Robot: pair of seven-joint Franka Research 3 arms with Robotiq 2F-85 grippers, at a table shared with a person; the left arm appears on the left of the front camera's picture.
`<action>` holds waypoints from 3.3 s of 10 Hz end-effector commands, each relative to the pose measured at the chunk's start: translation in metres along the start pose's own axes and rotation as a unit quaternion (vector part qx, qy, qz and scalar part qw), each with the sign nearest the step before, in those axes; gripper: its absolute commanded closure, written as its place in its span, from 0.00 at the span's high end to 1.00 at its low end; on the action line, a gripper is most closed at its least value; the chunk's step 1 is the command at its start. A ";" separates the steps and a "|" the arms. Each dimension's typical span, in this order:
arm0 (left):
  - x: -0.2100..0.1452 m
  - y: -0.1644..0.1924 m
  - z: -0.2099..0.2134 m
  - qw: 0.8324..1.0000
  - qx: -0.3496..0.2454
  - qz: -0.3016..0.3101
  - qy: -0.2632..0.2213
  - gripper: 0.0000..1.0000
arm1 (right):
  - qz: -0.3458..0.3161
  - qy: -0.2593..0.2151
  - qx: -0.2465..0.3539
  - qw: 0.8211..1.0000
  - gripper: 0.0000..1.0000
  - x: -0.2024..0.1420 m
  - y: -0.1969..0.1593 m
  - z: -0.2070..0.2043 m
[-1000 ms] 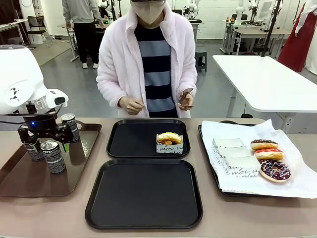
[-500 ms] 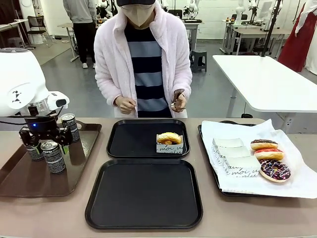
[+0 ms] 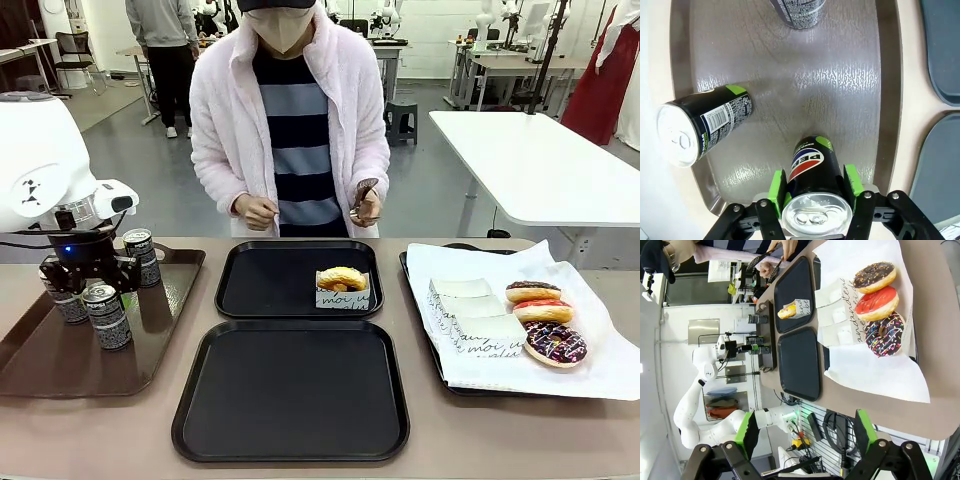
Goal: Set up donuts and drinks on trays.
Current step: Pick up one Pepsi coke and place it on the Flat Tray.
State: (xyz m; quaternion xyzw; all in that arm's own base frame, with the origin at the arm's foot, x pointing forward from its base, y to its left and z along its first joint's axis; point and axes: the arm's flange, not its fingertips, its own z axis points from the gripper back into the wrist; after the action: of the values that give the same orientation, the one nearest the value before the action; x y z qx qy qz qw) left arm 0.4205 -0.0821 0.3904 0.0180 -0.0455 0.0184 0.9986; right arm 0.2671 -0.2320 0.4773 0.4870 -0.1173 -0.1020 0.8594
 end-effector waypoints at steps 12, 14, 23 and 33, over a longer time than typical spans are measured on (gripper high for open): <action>-0.075 -0.005 0.147 0.999 0.028 -0.030 -0.029 0.00 | 0.005 -0.002 0.010 1.000 1.00 0.000 -0.001 -0.001; -0.077 -0.003 0.146 0.999 0.030 -0.038 -0.020 0.58 | 0.005 -0.002 0.010 1.000 1.00 0.000 -0.001 -0.001; -0.080 -0.131 0.171 0.985 -0.026 -0.154 0.073 0.58 | 0.005 -0.002 0.010 1.000 1.00 0.000 -0.001 -0.001; 0.017 -0.230 0.154 0.985 -0.092 -0.148 0.003 0.58 | 0.005 -0.002 0.010 1.000 1.00 0.000 -0.001 -0.001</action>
State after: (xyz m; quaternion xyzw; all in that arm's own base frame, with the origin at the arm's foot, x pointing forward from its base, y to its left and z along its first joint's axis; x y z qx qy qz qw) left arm 0.4168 -0.3033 0.5266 -0.0851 -0.0232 -0.1498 0.9848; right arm 0.2673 -0.2316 0.4772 0.4869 -0.1166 -0.1017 0.8596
